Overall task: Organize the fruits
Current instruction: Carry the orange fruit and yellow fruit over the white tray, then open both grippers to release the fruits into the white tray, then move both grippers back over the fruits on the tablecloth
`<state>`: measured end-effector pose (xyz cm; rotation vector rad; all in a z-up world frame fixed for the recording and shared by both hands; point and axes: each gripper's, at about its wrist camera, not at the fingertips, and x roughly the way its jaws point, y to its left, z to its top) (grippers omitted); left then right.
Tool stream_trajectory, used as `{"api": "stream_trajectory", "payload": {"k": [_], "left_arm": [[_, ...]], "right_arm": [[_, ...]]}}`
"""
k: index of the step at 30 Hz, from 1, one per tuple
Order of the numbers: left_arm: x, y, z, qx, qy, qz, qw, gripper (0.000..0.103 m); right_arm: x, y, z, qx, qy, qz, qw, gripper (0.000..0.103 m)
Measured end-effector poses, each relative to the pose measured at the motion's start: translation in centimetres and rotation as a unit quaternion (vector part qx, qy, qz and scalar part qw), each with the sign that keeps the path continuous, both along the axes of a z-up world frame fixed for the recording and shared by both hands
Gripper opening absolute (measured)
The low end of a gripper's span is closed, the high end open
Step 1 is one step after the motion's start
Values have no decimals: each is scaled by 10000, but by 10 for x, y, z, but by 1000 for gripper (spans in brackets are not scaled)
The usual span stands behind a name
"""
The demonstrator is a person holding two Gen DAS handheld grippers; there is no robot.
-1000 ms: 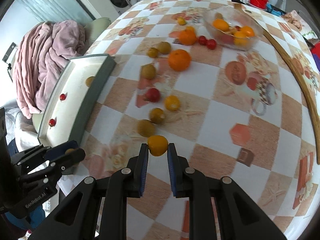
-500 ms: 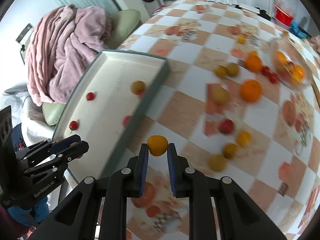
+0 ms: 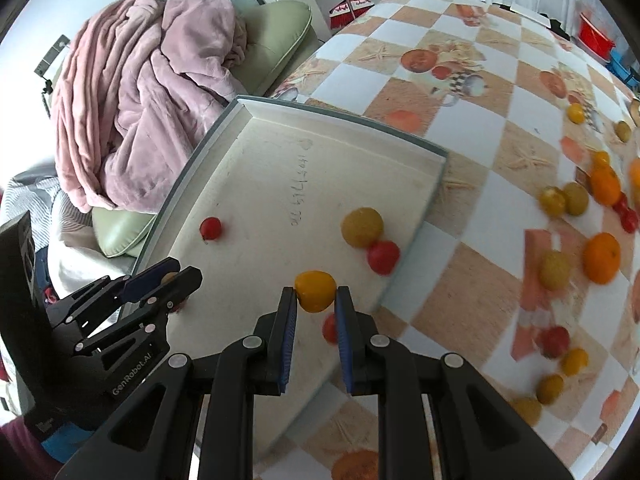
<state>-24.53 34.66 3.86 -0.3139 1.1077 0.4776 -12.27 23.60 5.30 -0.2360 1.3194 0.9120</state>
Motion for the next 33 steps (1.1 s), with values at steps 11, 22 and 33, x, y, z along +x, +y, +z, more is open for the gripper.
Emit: {"api": "stream_trajectory", "payload": {"k": [11,22,33], "left_arm": [[4,9,-12,42,190,12,9998,27],[7,5,-16,152,275,-44,9995,27],[3,-1,-4,483,202,-146,9985,78]], "right_arm": [[2,17,-17,-244,19,63,9997,21],[-1,23,-30,-413,-41,163,9990,21],[-1,8,-6,19,-68,91,9999,66]]}}
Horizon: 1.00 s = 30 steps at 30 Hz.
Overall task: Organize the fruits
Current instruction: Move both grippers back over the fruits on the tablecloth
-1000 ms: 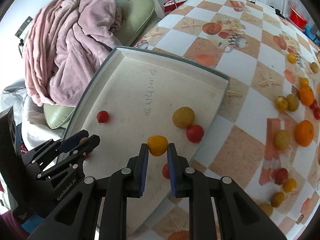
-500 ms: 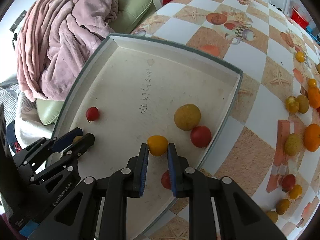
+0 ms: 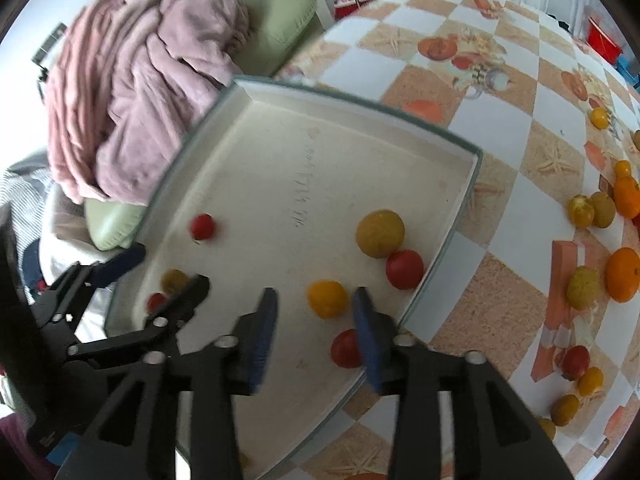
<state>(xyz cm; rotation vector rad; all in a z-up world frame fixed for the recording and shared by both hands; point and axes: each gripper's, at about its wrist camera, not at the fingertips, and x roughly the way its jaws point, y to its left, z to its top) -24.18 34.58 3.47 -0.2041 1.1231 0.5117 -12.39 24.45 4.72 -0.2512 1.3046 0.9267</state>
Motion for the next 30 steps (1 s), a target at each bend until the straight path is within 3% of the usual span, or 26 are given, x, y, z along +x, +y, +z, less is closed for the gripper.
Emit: {"api": "stream_trajectory", "payload": {"k": [5,11,23,30], "left_arm": [[3,-7,9,30,-6,-54,10000,78],[10,-38,26,110,-94,-380,9992,78],[37,-131,44,19,-278,-1409,9896,78],[47,-174,36,-111,-154,-1766,9841,78]], "right_arm": [[2,-18,20,243,-130,-233,9993,78],[14,-68,30,151,-269,-749,9967,78],[45,-197,5,-634,-289,-2096,9753,78],[62,-218,-7,-694,-238,-2289,9707,79]]}}
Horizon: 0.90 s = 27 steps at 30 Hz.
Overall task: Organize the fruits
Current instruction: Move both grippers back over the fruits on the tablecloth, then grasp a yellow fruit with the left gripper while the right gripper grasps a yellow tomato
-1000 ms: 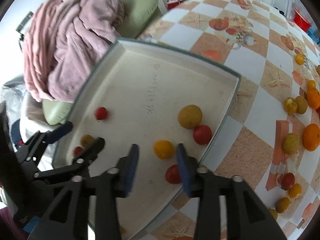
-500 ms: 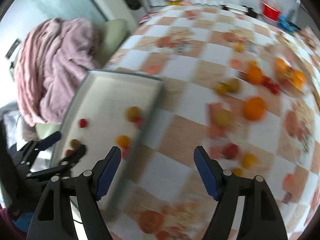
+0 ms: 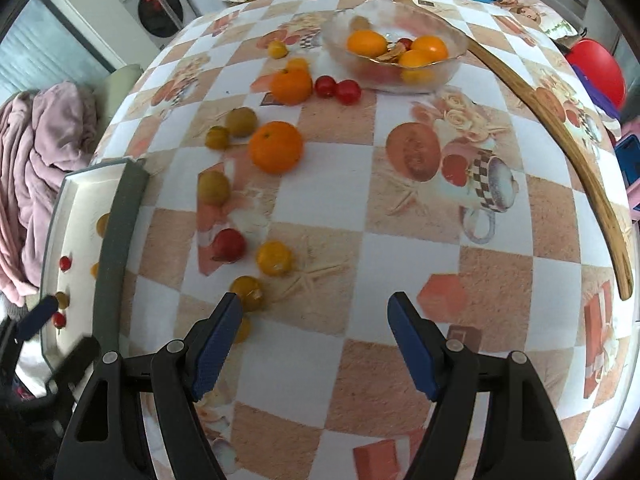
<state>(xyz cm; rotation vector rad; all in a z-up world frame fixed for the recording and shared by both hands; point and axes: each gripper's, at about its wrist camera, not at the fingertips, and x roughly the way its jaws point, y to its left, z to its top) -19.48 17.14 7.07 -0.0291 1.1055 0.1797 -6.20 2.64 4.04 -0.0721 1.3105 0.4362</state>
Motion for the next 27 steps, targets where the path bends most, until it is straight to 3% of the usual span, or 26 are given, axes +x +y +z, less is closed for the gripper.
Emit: {"api": "stream_trajectory", "payload": {"k": [10,15,22,27], "left_arm": [[7,-19,-14,-54,167,7,9998,78],[12,-23,-19,-101,182,20,9998,78],[32,-9,-10,-131,-17,207,9997,78],[66,10,-8,-471,-165,515,9974,78]], "right_arm": [[15,26,-13,19,23,351,9994,71],[15,33,-13,99,-5,489,9988,49],[16,20,-13,346,95,505,9981,47],[13,11,-13,504,124,513,9973,44]]}}
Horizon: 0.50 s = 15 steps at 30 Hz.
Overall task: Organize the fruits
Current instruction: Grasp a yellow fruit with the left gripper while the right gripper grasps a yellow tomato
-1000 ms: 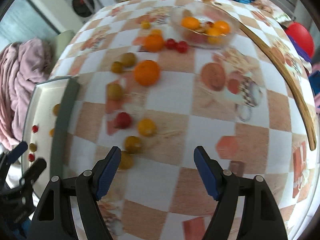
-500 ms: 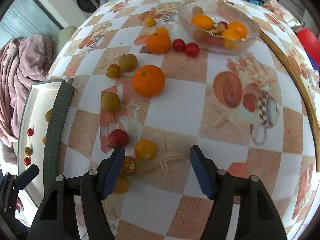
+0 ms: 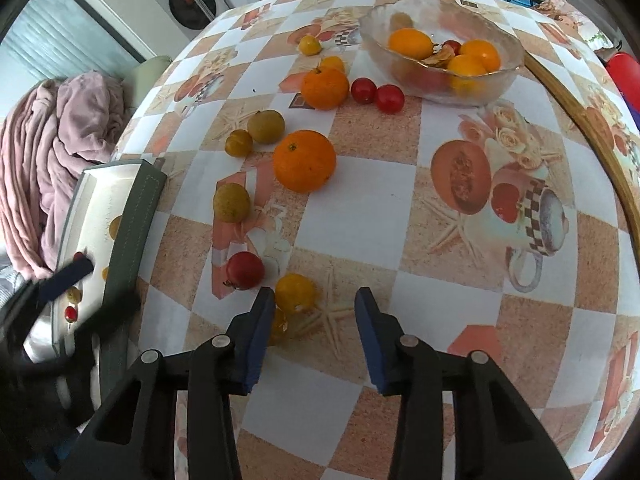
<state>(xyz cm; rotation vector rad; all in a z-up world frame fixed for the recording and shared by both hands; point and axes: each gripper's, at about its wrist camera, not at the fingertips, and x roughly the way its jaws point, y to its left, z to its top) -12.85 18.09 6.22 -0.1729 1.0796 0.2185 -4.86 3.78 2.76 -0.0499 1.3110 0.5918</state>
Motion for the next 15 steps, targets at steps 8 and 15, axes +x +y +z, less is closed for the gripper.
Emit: {"api": "stream_trajectory", "payload": {"k": [8,15], "left_arm": [[50,-11,-25,-117,156,-192,9996,78],[67,-16,-43,-69,400,-304,9987,77]], "right_arm": [[-2,-7,0,187,115,-46,9997,44],[2,0,-2,264,132,38,9996,43]]}}
